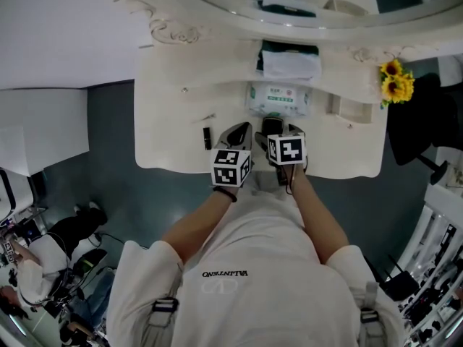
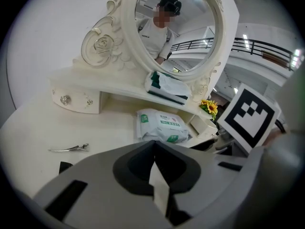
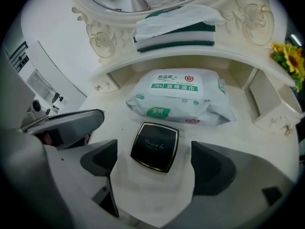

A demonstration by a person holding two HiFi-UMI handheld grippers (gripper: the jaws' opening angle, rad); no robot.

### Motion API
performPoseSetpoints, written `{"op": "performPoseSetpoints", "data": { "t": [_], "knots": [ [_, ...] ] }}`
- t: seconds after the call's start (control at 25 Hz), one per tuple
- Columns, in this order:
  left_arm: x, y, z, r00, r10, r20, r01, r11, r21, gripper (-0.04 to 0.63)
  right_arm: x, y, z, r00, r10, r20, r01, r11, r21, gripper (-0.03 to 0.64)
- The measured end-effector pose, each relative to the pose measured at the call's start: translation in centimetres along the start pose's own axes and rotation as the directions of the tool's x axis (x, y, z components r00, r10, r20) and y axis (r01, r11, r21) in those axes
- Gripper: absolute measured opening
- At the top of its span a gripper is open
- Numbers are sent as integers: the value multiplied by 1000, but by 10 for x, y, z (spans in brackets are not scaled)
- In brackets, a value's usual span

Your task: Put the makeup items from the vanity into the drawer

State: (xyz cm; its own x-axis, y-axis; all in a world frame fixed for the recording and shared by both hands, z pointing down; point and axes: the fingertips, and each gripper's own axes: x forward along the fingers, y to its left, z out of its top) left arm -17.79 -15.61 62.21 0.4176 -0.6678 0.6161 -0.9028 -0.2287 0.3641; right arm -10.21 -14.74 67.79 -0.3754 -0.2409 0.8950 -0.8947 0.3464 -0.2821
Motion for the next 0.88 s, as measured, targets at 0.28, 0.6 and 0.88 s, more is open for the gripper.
{"op": "performPoseSetpoints", "data": {
  "t": [0.28, 0.6, 0.88],
  "knots": [
    [3, 1, 9, 1000, -2, 15, 2, 1000, -7, 2, 6, -3, -1, 999, -29, -35, 29, 1000, 1, 486],
    [6, 8, 12, 1000, 6, 12, -6, 1000, -14, 2, 13, -5, -3, 991, -99, -85, 97, 995, -19, 473],
    [8, 13, 15, 1000, 5, 10, -5, 1000, -15, 2, 18, -9, -11, 975, -174, -139, 169, 985, -45, 443]
  ]
}}
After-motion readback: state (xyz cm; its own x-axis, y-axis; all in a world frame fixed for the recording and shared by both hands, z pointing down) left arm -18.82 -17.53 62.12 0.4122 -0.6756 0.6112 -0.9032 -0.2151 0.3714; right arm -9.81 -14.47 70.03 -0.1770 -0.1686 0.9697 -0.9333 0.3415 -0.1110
